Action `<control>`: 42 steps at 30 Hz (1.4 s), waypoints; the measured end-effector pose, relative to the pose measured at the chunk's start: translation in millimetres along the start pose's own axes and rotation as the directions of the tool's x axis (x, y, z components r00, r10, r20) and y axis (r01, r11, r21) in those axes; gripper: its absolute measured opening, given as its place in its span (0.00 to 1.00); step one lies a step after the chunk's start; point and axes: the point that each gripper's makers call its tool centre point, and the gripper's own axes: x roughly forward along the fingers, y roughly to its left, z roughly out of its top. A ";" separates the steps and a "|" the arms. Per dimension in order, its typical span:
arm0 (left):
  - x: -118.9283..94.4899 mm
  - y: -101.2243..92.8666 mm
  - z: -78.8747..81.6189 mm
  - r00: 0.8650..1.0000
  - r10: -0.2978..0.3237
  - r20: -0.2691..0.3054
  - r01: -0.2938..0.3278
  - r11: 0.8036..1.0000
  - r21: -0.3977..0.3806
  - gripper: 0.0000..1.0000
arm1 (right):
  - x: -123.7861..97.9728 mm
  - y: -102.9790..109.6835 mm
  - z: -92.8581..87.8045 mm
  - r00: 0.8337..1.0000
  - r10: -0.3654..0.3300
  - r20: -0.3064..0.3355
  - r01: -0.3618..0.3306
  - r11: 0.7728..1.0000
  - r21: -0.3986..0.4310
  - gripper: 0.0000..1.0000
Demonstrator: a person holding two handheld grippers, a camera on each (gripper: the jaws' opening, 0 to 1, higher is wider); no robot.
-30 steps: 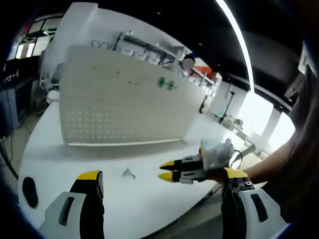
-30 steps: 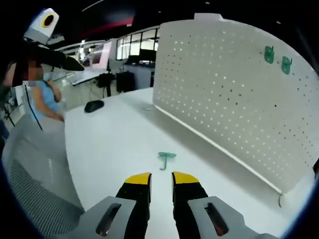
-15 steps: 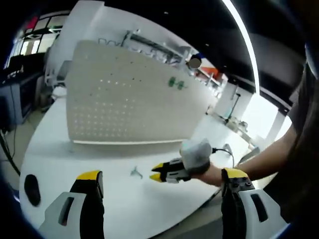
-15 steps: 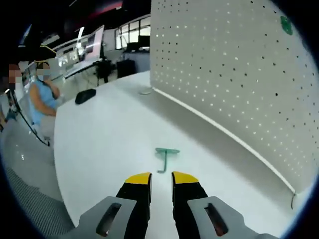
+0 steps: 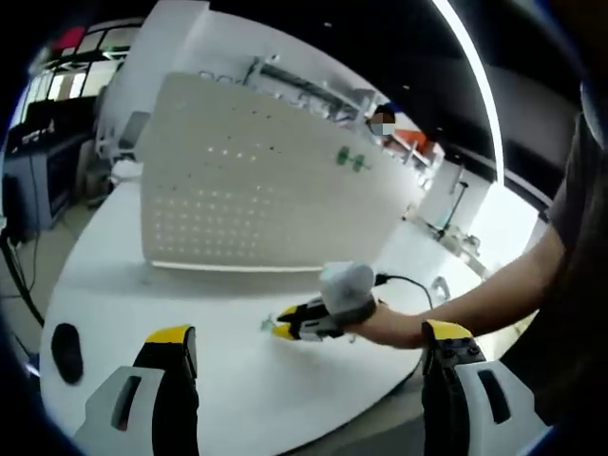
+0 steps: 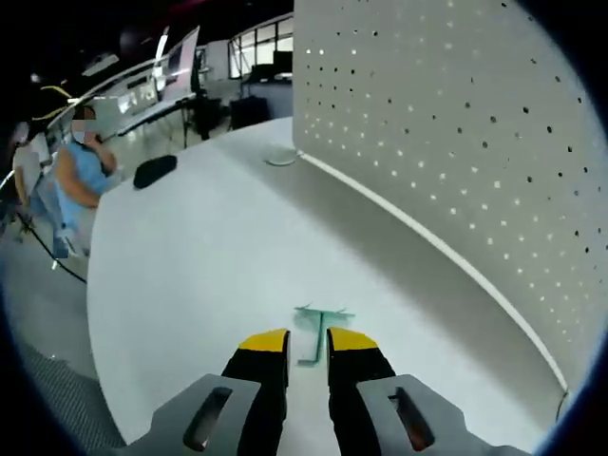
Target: Insert the hook assembly into the mounting plate slot until the hook locks in place.
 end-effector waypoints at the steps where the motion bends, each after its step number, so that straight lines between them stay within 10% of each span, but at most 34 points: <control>1: -0.5 1.3 0.6 1.000 0.002 0.004 -0.002 1.000 -0.008 1.00 | 1.2 -1.1 -0.8 1.000 -0.001 -0.004 0.001 1.000 0.001 0.13; 28: 0.5 2.5 6.3 1.000 0.014 0.011 -0.014 1.000 -0.006 1.00 | 7.0 -8.3 -9.6 0.999 0.008 -0.049 -0.003 0.994 0.107 0.01; 42: 1.3 -7.4 13.1 1.000 -0.005 0.024 0.004 1.000 0.021 1.00 | -31.2 -38.4 36.1 0.995 -0.052 0.089 0.033 0.978 0.207 0.00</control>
